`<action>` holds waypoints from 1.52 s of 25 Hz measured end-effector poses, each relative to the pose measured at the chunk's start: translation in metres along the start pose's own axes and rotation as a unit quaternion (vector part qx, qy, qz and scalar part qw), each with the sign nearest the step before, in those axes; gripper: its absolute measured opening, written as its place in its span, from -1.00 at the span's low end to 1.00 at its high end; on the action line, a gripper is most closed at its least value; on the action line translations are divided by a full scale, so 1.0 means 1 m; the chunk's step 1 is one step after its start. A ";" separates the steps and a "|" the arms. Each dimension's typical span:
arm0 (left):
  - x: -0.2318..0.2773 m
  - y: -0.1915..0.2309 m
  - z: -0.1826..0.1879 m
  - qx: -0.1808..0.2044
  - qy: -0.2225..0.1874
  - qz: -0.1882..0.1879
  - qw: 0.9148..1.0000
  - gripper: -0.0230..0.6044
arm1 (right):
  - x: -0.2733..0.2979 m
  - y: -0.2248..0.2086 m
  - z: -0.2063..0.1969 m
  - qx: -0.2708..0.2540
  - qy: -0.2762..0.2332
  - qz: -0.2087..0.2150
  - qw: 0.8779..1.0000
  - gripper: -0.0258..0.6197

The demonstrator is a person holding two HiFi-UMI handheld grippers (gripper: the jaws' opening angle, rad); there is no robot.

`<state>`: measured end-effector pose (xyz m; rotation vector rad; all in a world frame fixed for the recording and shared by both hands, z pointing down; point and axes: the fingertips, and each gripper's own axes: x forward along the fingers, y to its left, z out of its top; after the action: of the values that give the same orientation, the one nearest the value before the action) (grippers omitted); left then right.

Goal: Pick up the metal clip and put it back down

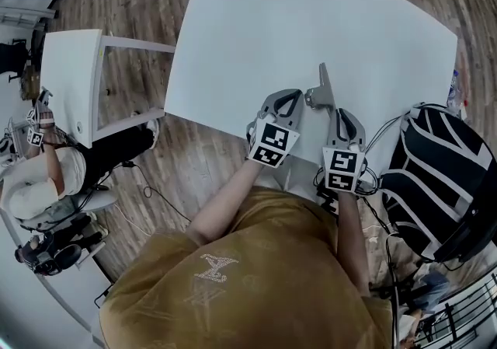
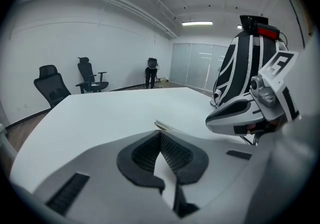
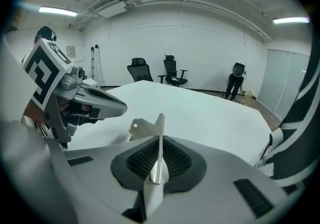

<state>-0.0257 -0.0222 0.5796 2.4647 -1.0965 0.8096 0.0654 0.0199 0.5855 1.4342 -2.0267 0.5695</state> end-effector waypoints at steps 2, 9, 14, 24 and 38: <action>0.002 -0.003 -0.005 -0.002 0.007 -0.005 1.000 -0.91 | 0.003 0.002 -0.006 -0.003 0.009 0.001 1.000 -0.89; 0.009 -0.008 -0.016 -0.003 0.023 -0.019 1.000 -0.91 | 0.012 0.006 -0.023 -0.021 0.035 0.002 0.999 -0.87; 0.013 -0.010 -0.023 0.024 0.038 -0.028 0.999 -0.91 | 0.019 0.012 -0.028 -0.032 0.059 0.014 0.998 -0.69; 0.022 -0.011 -0.037 0.042 0.069 -0.042 0.996 -0.91 | 0.034 0.011 -0.030 -0.070 0.075 -0.012 0.995 -0.64; 0.026 -0.003 -0.036 0.037 0.072 -0.047 0.996 -0.91 | 0.045 0.001 -0.026 -0.171 0.065 -0.082 0.980 -0.73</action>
<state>-0.0222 -0.0169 0.6240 2.4515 -0.9083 0.9980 0.0582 0.0054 0.6349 1.3028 -1.7791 0.2236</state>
